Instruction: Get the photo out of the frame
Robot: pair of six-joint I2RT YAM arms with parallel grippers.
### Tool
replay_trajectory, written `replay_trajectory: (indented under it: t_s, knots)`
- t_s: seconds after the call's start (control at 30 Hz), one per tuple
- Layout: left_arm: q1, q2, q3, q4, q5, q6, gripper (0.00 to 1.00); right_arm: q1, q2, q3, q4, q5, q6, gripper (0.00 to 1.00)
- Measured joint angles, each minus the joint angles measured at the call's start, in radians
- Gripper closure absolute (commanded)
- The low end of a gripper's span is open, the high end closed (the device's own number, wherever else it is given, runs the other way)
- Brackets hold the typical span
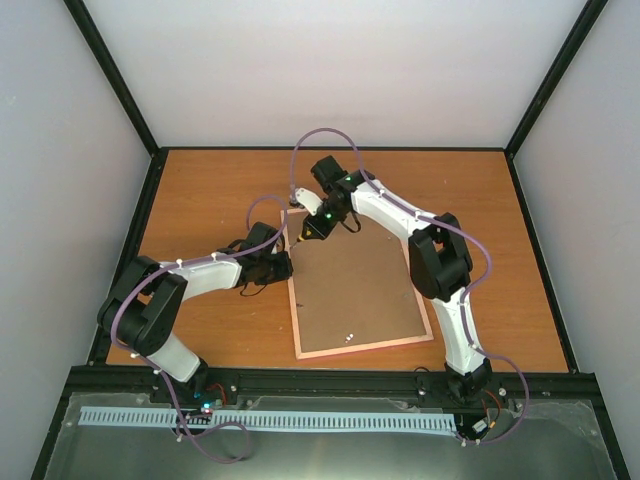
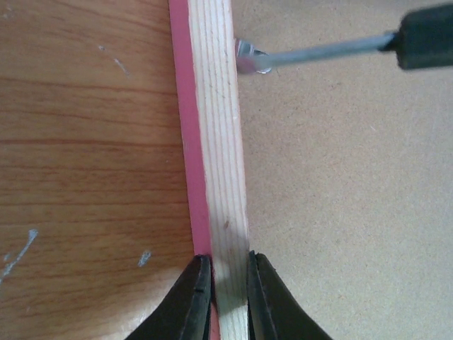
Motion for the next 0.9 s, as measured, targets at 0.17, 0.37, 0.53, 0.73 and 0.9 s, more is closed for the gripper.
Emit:
replay_trajectory:
  t_s: [0.17, 0.37, 0.53, 0.73, 0.9]
  knots:
    - [0.000, 0.000, -0.006, 0.018, 0.007, 0.000, 0.95, 0.001, 0.004, 0.004, 0.031, 0.035, 0.050, 0.97]
    - [0.000, 0.000, -0.012, 0.030, 0.008, -0.002, 0.95, 0.004, 0.013, 0.025, 0.063, 0.169, 0.145, 0.97]
    - [0.000, 0.000, -0.019, 0.049, 0.008, -0.003, 0.95, 0.011, -0.045, -0.053, 0.085, 0.238, 0.194, 0.97]
    - [0.000, -0.004, -0.019, 0.048, 0.008, -0.005, 0.95, -0.001, -0.248, -0.242, 0.065, 0.202, 0.186, 0.97]
    - [0.000, -0.017, 0.001, 0.000, 0.003, 0.012, 0.90, -0.001, -0.463, -0.415, 0.107, 0.137, 0.140, 0.97]
